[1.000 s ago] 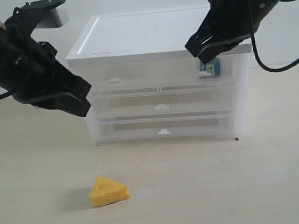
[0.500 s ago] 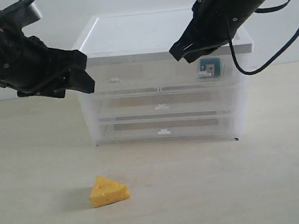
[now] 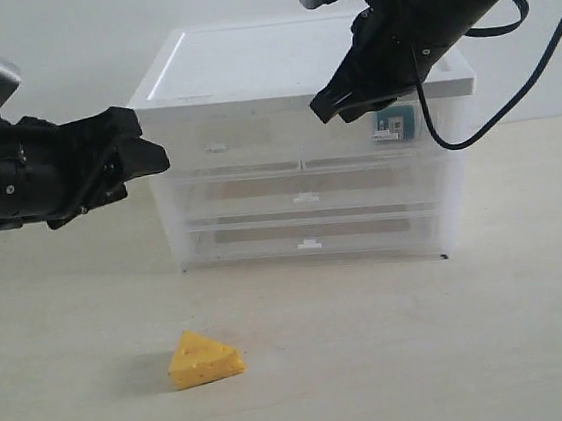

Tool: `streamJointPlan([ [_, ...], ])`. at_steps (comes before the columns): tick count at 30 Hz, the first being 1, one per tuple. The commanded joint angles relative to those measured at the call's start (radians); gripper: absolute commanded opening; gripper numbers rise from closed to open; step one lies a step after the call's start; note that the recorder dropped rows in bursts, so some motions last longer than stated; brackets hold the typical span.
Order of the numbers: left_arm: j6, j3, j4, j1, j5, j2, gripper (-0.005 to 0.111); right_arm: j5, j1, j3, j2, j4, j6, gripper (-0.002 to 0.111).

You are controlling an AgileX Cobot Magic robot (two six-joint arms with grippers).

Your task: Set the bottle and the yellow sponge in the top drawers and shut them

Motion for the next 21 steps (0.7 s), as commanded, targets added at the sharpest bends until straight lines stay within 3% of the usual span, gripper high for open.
streamJointPlan([
  [1,0.241,0.068,-0.334,0.001,0.105,0.002,0.056,-0.072,-0.007,-0.007,0.002,-0.032,-0.007,0.000],
  [4,0.163,0.071,-0.334,0.001,0.177,0.031,0.056,-0.076,-0.007,-0.007,0.002,-0.032,-0.007,0.000],
  [11,0.086,0.017,-0.334,0.001,0.203,0.120,0.056,-0.072,-0.007,-0.007,0.002,-0.032,-0.007,0.000],
  [16,0.136,-0.064,-0.334,0.012,0.453,0.150,0.051,-0.053,-0.007,-0.007,0.002,-0.032,-0.007,0.000],
  [21,0.259,-0.105,-0.334,0.054,0.675,0.138,0.036,-0.030,-0.007,-0.007,0.002,-0.032,-0.007,0.000],
])
